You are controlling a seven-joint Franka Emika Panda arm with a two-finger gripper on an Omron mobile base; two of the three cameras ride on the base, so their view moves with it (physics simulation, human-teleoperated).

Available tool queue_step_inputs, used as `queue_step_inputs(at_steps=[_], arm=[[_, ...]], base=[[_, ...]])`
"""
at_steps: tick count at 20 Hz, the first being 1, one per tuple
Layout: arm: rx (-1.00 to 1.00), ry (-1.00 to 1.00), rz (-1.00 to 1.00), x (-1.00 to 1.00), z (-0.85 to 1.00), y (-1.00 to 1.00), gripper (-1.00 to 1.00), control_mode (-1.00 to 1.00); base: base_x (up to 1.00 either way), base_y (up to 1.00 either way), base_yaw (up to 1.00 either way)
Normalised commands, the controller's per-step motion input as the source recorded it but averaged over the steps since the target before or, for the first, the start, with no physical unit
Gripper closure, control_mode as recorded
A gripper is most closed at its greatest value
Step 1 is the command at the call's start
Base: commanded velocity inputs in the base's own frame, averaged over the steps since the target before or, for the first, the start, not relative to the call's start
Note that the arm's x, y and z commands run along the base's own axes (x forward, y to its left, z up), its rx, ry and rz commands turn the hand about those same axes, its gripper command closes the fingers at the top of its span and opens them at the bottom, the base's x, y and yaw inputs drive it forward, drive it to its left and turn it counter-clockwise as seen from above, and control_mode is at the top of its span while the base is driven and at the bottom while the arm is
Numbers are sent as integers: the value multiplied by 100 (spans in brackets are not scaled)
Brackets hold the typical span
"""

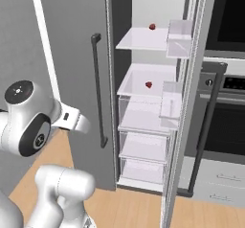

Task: Take the strawberry from the fridge and place it on top of the pancake, located on the dining counter.

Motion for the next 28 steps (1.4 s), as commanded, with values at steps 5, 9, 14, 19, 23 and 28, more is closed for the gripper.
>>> queue_step_inputs(at_steps=[5, 9, 14, 19, 23, 28], arm=[[0, 0, 0, 0, 0, 0, -100, 100], [0, 0, 0, 0, 0, 0, -100, 100], [0, 0, 0, 0, 0, 0, -100, 100], [0, 0, 0, 0, 0, 0, -100, 100], [0, 0, 0, 0, 0, 0, -100, 100], [0, 0, 0, 0, 0, 0, -100, 100]], base=[[62, 0, -39], [70, 8, -36], [66, 10, -18], [47, -14, -4], [48, 0, -7], [28, -25, 0]])
